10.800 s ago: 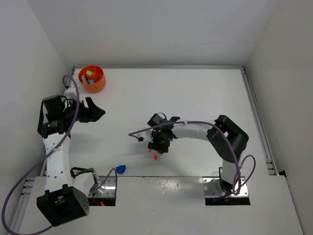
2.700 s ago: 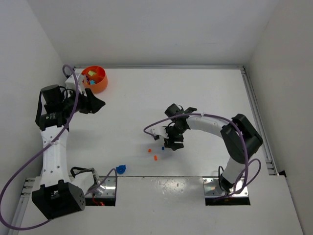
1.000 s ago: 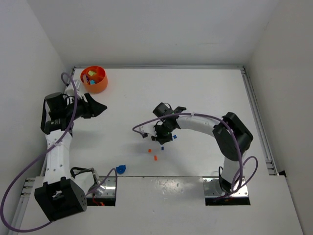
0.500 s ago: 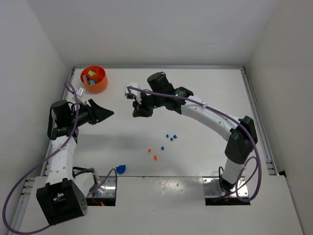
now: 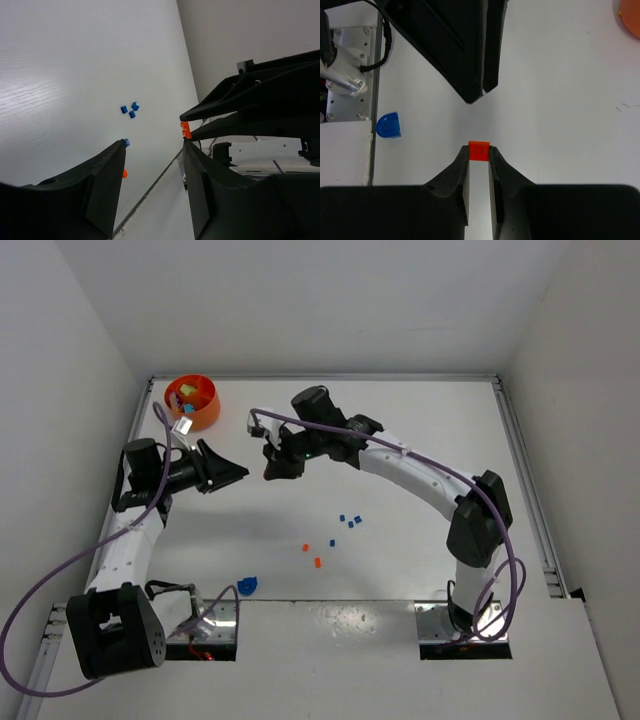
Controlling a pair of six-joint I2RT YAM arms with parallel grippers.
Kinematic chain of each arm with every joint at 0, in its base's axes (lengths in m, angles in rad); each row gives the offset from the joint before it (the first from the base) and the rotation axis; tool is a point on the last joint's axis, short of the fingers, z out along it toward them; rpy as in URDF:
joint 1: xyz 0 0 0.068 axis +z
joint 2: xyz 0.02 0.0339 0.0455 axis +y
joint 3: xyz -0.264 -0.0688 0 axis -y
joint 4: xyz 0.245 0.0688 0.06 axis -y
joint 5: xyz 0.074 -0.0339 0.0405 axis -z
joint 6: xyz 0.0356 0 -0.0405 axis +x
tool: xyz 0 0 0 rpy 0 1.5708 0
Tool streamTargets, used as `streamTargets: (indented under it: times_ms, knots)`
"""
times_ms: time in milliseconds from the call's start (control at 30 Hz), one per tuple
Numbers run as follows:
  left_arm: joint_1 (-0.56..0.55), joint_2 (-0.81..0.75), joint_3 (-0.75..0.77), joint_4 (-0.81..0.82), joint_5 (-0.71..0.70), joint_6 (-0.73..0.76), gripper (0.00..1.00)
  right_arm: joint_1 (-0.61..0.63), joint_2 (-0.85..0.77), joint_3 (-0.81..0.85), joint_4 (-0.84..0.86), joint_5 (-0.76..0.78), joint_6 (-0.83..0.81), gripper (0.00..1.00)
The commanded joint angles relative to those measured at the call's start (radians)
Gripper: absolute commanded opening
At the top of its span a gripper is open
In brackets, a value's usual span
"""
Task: Sort the legos into containers by color
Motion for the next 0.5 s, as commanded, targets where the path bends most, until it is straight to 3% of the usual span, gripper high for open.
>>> streamTargets:
  times_ms: [0, 467]
  knots:
    - [-0.024, 0.012, 0.015, 0.044, 0.030, -0.032, 0.56, 0.013, 0.000, 0.074, 0.037, -0.033, 0.020, 0.03]
    - [-0.052, 0.030, 0.034, 0.064, 0.040, -0.051, 0.56, 0.060, 0.030, 0.103, 0.017, -0.033, 0.002, 0.03]
